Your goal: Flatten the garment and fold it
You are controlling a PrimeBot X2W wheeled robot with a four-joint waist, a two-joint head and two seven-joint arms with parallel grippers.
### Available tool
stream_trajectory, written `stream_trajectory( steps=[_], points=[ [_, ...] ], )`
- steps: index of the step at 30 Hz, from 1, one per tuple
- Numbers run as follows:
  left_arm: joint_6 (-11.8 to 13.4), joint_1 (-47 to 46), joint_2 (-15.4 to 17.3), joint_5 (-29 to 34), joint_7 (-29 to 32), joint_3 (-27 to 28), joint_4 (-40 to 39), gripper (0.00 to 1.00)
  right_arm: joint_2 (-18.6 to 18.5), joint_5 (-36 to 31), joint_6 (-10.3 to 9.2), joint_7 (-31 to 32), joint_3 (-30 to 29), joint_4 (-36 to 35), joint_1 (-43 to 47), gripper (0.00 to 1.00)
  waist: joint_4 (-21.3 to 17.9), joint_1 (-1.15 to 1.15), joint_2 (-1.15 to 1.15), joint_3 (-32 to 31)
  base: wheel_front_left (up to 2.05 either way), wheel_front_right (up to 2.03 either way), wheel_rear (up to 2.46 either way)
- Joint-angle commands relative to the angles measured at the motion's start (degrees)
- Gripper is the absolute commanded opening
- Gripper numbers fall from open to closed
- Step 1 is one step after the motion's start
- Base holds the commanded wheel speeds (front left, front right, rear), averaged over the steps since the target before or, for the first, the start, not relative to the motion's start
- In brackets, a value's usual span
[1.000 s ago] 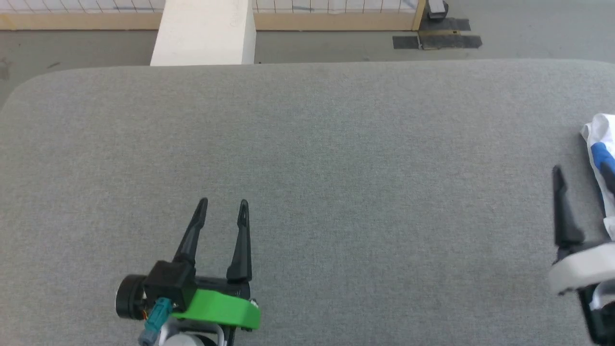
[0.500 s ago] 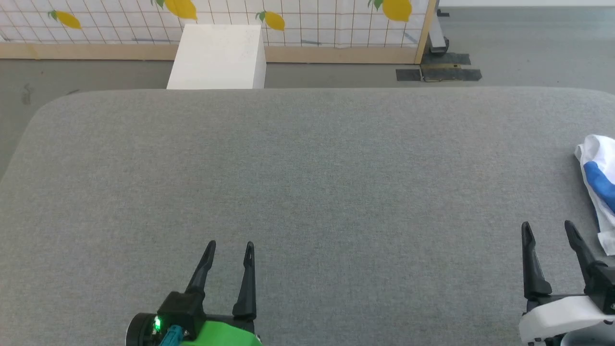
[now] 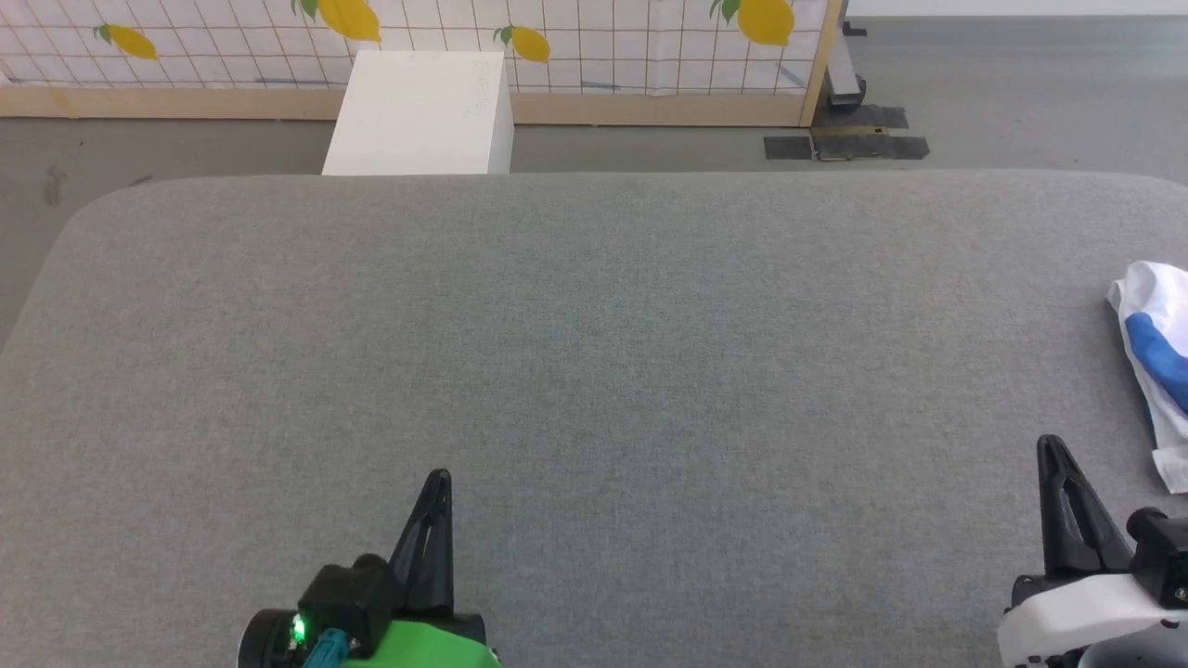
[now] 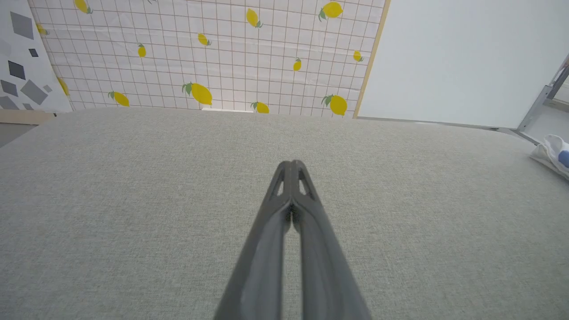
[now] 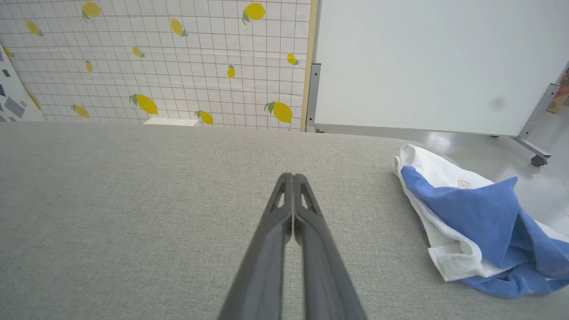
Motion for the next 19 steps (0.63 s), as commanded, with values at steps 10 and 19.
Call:
stream_trajectory(
  steps=[10, 19],
  points=[
    [-0.63, -0.67, -0.29, 1.46, 1.3, 1.54, 0.03, 0.0, 0.02, -0.12, -0.01, 0.48, 1.13, 0.31, -0.73, 0.0, -0.04, 0.0, 0.0, -0.37, 0.0, 0.0, 0.0],
    [-1.0, -1.08, -0.46, 2.32, 2.35, 2.61, 0.04, 0.0, 0.03, -0.19, -0.02, 0.89, 1.92, 0.5, -1.17, 0.0, -0.08, 0.0, 0.0, -0.69, 0.0, 0.0, 0.0]
  ],
)
